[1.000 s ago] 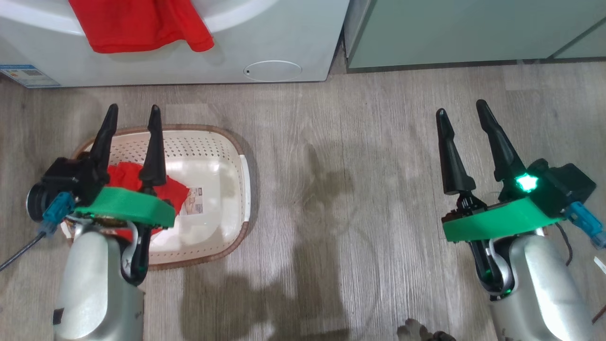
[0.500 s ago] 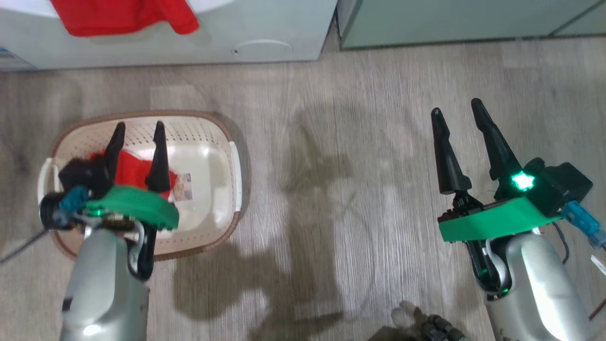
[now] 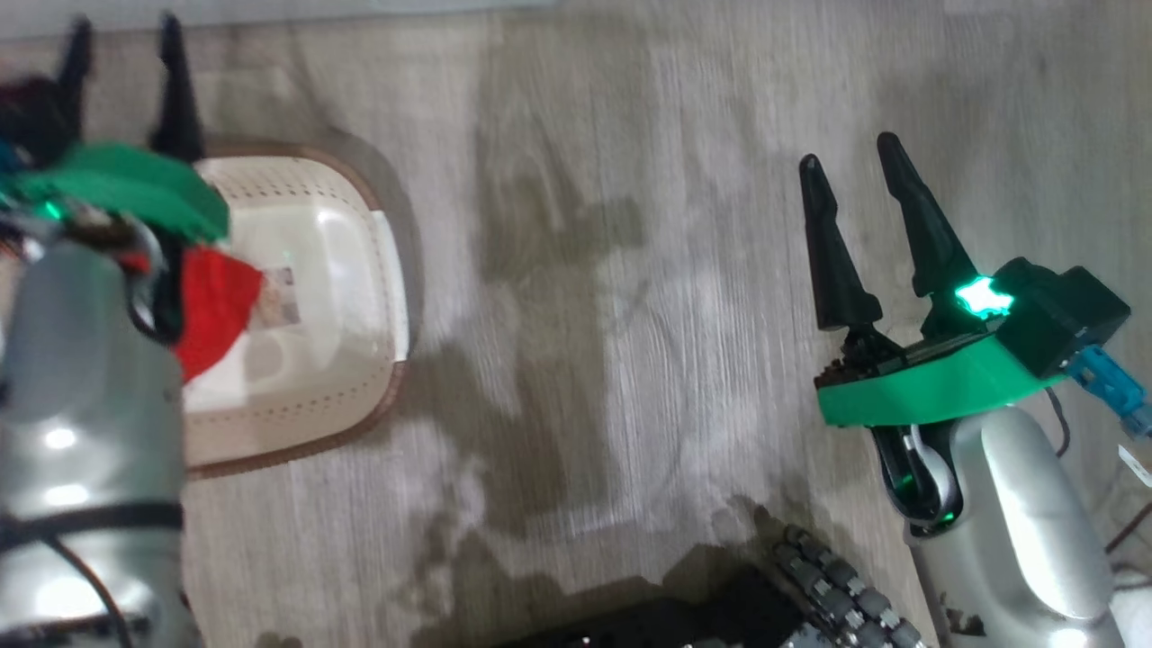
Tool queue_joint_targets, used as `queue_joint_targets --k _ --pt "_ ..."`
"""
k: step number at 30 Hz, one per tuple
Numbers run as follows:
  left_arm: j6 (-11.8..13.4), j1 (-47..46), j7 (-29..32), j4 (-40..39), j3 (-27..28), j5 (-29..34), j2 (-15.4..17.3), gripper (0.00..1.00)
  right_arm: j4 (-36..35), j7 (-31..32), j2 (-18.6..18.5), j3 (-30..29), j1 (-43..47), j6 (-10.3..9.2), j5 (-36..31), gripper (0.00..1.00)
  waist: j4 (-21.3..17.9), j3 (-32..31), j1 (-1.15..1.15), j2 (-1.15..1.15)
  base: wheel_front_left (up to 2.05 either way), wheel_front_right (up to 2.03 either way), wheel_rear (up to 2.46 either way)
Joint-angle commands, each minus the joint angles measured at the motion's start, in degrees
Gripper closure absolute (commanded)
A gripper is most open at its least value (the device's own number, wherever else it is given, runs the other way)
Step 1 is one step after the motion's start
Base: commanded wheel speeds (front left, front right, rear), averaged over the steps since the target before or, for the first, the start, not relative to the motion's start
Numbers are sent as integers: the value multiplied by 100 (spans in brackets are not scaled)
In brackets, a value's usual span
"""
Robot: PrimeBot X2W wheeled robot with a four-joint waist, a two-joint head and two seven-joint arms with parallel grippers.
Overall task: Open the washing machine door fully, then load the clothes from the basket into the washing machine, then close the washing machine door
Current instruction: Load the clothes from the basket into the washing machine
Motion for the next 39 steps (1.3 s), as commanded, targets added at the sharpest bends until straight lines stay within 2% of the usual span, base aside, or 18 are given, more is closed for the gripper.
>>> queue_joint_targets --k 1,9,17,27,39 --pt "69 -183 -29 -43 155 52 274 0 -185 -37 -9 154 14 0 47 0 -130 174 -1 0 0 0 0" --pt "221 -1330 -16 784 109 156 648 0 -177 -37 -9 314 -108 0 210 0 -317 421 -1 0 0 0 0" --pt "340 -1938 8 1476 246 6 896 0 -158 -37 -9 456 -130 0 368 0 -493 490 -1 0 0 0 0" --pt "348 -2372 -2 2070 287 -140 1049 0 -140 -37 -9 476 -126 0 387 0 -551 568 -1 0 0 0 0" --pt "309 -2695 -23 2310 142 -137 1086 0 -125 -37 -9 473 -174 0 370 0 -555 617 -1 0 0 0 0"
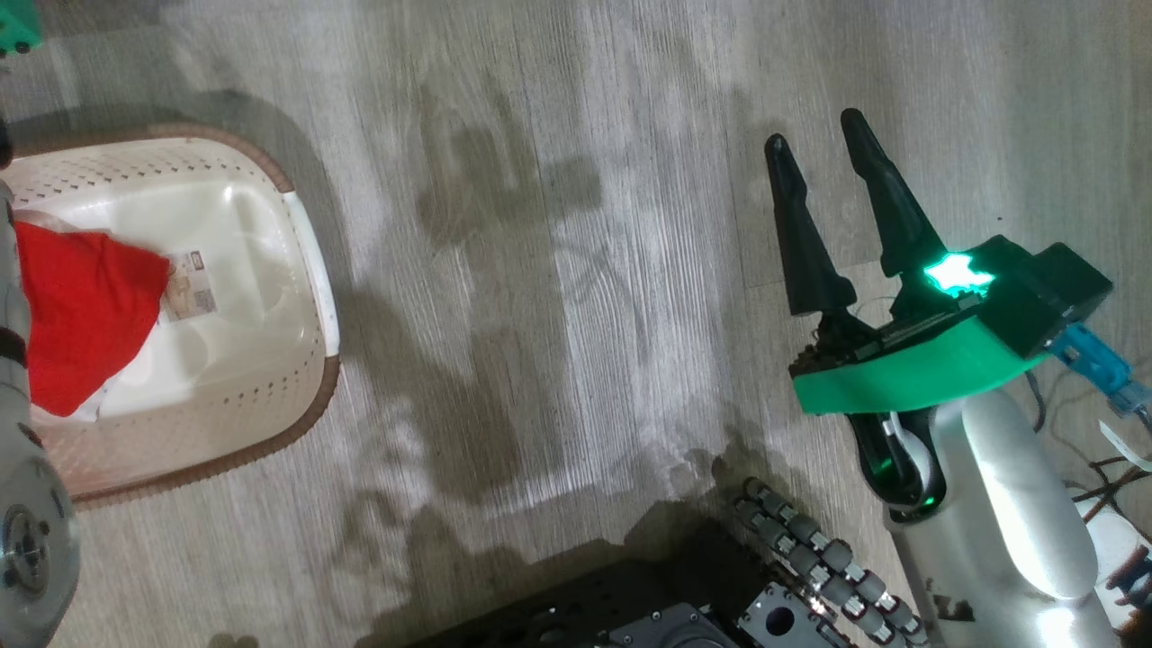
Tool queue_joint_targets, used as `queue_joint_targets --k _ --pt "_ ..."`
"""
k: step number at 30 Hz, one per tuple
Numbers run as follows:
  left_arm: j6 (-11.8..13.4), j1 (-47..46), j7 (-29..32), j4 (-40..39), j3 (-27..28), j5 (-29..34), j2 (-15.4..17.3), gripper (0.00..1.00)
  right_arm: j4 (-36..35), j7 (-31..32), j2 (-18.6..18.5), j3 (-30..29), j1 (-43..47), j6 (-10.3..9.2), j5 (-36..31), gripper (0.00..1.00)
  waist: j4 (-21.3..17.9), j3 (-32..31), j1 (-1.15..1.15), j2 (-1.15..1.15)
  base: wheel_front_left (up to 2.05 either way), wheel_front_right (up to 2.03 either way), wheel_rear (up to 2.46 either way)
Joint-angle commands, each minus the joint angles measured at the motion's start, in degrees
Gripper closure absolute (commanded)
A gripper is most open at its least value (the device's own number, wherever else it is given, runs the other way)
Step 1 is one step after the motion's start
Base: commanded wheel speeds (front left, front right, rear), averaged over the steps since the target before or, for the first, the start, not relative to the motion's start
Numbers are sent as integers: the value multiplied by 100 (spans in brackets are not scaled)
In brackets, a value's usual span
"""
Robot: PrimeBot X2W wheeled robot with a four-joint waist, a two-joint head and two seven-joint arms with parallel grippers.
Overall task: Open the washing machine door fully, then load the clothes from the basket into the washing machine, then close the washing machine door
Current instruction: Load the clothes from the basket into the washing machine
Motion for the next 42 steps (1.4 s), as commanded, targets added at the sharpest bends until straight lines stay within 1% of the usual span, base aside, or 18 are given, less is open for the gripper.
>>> queue_joint_targets --k 1,2,3,4,5,13,18,25,29,33,34,39,42 --pt "-19 -190 -32 -144 21 15 287 0 -142 -37 -9 110 100 0 6 0 8 13 0 0 0 0 0" --pt "-31 -213 -33 -140 10 13 288 0 -141 -37 -9 106 98 0 1 0 14 20 0 0 0 0 0" --pt "-42 -235 -34 -142 0 10 293 15 -138 -37 -9 100 95 0 -5 0 20 27 0 0 0 0 0" --pt "-51 -254 -34 -153 -6 6 298 70 -135 -37 -9 95 89 0 -10 0 26 32 0 0 0 0 0" --pt "-64 -265 -35 -177 -16 4 301 100 -132 -37 -9 89 81 0 -13 0 33 36 0 0 0 0 0" --pt "-141 -34 -36 -431 -70 -8 259 100 -75 -37 -9 73 37 0 -21 0 111 -71 0 0 0 0 0" --pt "-281 365 -36 -698 -228 98 283 100 -47 -37 -9 36 69 0 -16 0 150 -251 0 0 0 0 0" --pt "-436 665 -36 -1491 -319 100 355 100 -47 -37 -9 33 104 0 10 0 181 -355 0 0 0 0 0" --pt "-489 481 -28 -1824 -407 141 533 100 -78 -37 -9 75 79 0 82 0 140 -285 0 0 0 0 0" --pt "-553 35 169 -2054 -522 181 864 100 -95 -37 -9 143 44 0 204 0 24 -150 0 0 0 0 0" --pt "-553 35 169 -2054 -522 181 864 100 -95 -37 -9 143 44 0 204 0 24 -150 0 0 0 0 0" --pt "-616 -645 549 -2340 -825 290 1341 100 -114 -37 -9 238 -9 0 376 0 -162 68 0 0 0 0 0" --pt "-638 -1073 874 -2437 -1103 269 1524 100 -131 -37 -9 303 -48 0 472 0 -271 204 0 0 0 0 0"
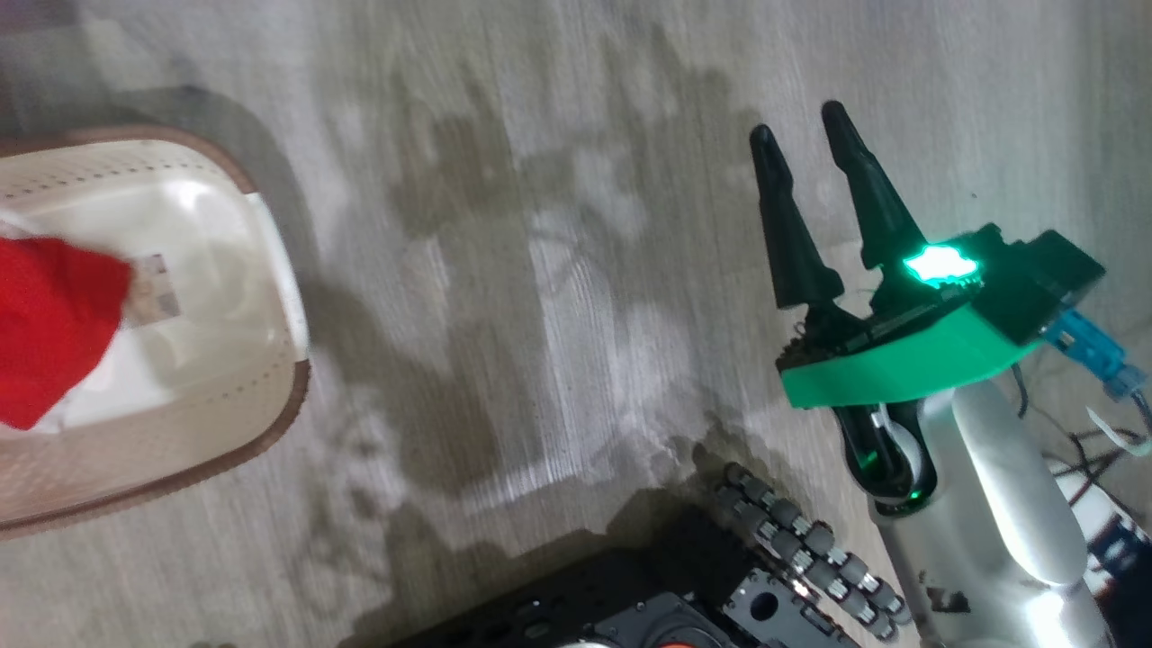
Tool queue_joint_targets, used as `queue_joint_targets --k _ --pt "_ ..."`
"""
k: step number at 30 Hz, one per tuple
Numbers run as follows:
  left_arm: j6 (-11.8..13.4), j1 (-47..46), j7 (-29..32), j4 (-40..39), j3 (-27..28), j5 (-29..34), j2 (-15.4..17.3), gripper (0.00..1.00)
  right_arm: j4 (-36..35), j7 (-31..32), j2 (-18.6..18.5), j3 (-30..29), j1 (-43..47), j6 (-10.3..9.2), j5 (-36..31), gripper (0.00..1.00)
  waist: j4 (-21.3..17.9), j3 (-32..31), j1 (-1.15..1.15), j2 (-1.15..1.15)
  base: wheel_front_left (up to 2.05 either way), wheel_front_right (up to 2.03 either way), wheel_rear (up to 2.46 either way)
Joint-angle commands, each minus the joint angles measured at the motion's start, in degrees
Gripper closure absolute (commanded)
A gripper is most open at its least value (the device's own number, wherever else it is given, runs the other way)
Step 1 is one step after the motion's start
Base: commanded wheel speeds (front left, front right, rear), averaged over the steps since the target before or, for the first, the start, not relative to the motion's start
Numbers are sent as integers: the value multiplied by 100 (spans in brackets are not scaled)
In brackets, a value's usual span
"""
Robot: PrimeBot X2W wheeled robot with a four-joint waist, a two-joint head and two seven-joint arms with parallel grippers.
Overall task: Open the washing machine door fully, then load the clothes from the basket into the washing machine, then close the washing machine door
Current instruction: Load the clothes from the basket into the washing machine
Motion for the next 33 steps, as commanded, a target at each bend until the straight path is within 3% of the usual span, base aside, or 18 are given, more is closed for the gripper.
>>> queue_joint_targets --k 1,6,12,16,33 --pt "-1 -198 108 -216 -39 -29 317 100 -190 -37 -10 140 39 0 56 0 -112 116 0 0 0 0 0" --pt "-6 -997 690 -162 -963 -334 812 100 -236 -37 -10 315 -78 0 319 0 -373 388 0 0 0 0 0" --pt "-7 -1901 937 28 -1547 -569 1243 100 -281 -37 -10 546 -163 0 511 0 -678 625 0 0 0 0 0" --pt "-7 -2485 1037 244 -1909 -574 1364 100 -316 -37 -10 668 -201 0 624 0 -852 757 0 0 0 0 0" --pt "-7 -3525 786 1863 -2688 -765 1088 100 -378 -37 -10 693 -1 0 710 0 -995 819 0 0 0 0 0"
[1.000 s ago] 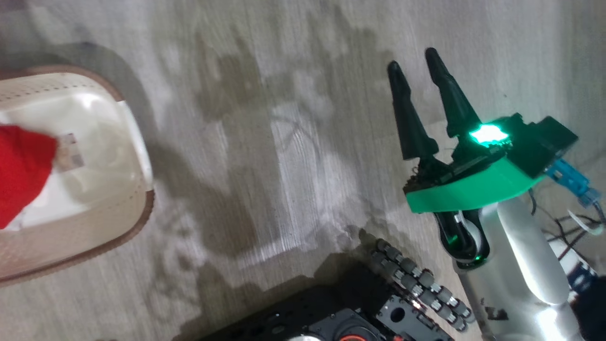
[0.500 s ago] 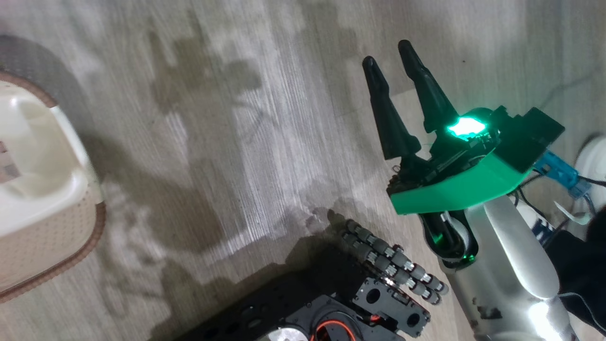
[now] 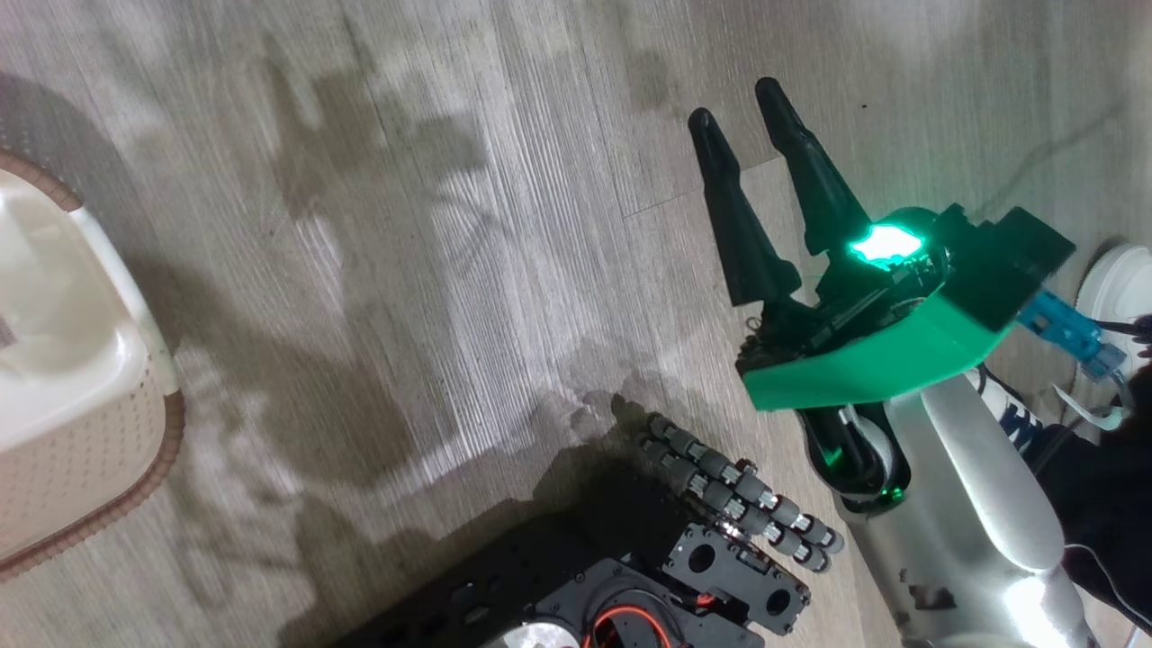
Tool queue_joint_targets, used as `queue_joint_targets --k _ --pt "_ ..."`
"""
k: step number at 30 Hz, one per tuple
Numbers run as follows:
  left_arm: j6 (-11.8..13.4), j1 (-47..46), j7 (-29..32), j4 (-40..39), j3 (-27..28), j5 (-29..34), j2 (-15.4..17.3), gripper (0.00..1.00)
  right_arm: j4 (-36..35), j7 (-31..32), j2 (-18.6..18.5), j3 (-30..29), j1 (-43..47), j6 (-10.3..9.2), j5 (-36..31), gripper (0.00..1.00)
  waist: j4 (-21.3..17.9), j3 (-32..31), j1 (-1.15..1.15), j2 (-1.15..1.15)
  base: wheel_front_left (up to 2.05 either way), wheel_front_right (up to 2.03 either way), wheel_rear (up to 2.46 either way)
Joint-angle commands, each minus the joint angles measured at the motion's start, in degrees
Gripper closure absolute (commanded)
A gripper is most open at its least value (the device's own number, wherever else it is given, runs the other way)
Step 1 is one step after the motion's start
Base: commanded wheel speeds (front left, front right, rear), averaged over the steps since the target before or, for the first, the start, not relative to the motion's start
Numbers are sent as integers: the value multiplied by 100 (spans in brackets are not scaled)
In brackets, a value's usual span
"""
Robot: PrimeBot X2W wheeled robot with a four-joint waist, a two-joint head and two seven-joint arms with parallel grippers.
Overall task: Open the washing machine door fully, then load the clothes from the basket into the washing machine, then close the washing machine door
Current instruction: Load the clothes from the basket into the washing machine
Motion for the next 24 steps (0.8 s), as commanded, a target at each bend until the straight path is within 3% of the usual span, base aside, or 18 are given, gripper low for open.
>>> queue_joint_targets --k 1,7,8,9,24 --pt "-5 -320 -106 2 -50 -34 25 100 -181 -37 -16 35 340 0 8 0 -8 -10 0 0 0 0 0" --pt "17 -450 -323 311 -106 -35 -69 100 -184 -37 -16 9 359 0 25 0 -18 -28 0 0 0 0 0" --pt "36 -468 -404 344 -126 -17 -82 60 -183 -37 -16 4 356 0 28 0 -17 -29 0 0 0 0 0" --pt "35 -479 -427 405 -131 -32 -106 0 -180 -37 -16 1 353 0 32 0 -15 -32 0 0 0 0 0" --pt "-1 -291 -993 899 -288 -357 -325 0 -57 -37 -16 34 77 0 -167 0 93 -223 0 0 0 0 0"
